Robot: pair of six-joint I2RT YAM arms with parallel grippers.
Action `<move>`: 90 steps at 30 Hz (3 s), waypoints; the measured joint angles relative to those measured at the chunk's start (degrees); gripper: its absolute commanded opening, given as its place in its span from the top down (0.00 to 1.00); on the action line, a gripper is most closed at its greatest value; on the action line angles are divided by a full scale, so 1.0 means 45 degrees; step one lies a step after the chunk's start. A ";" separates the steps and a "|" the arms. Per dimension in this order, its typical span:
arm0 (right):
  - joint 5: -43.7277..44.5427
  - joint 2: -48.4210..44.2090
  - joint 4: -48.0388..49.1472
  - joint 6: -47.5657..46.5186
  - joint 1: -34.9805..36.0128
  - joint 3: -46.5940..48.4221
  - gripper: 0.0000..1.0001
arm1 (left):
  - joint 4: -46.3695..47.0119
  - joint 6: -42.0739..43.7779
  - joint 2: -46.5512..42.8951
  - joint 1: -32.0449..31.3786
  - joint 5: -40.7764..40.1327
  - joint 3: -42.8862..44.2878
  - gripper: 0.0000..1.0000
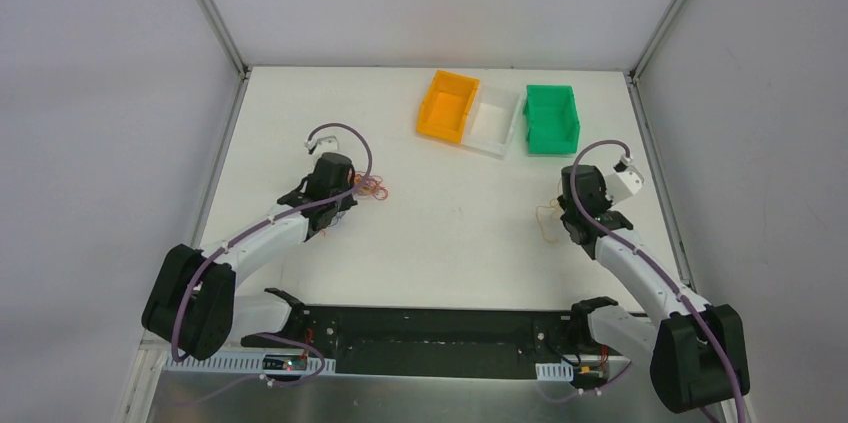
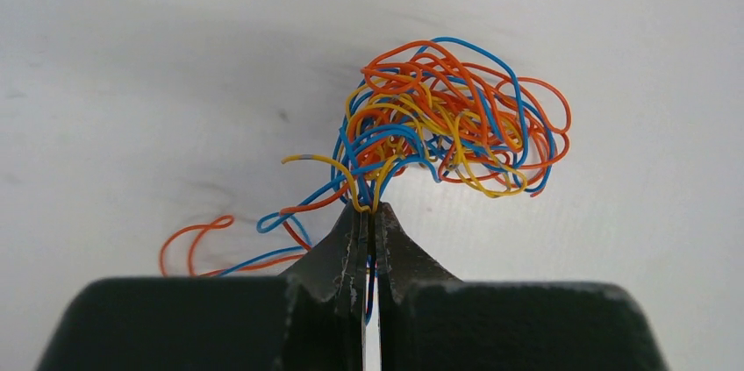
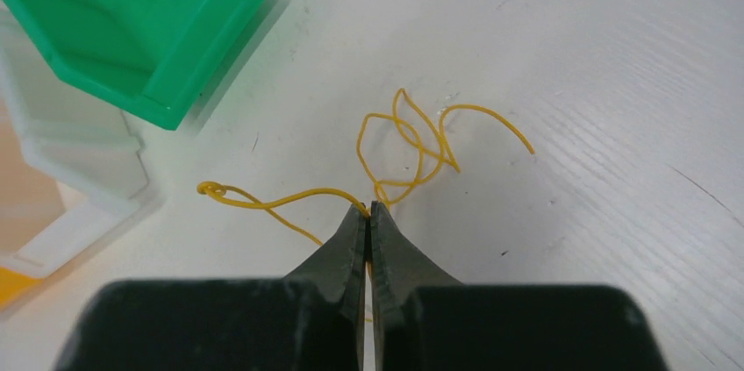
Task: Untangle the cables
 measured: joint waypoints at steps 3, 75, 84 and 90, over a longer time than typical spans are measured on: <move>-0.0758 0.0151 0.0359 -0.0549 0.0000 0.0058 1.00 | 0.0476 0.0525 0.0165 -0.0010 0.1744 0.0000 1.00; -0.3215 1.4052 -0.3113 -0.3079 -0.2045 1.4775 0.65 | 0.2608 0.1710 0.0189 -0.0107 0.7383 -0.0369 1.00; -0.2443 1.3629 -0.3478 -0.4027 -0.1535 1.5237 0.01 | 0.2603 0.1948 0.0189 -0.0330 0.7397 -0.0369 1.00; -0.2516 1.1531 -0.3560 -0.4197 -0.1394 1.4435 0.01 | 0.2608 0.2025 0.0189 -0.0554 0.7548 -0.0369 1.00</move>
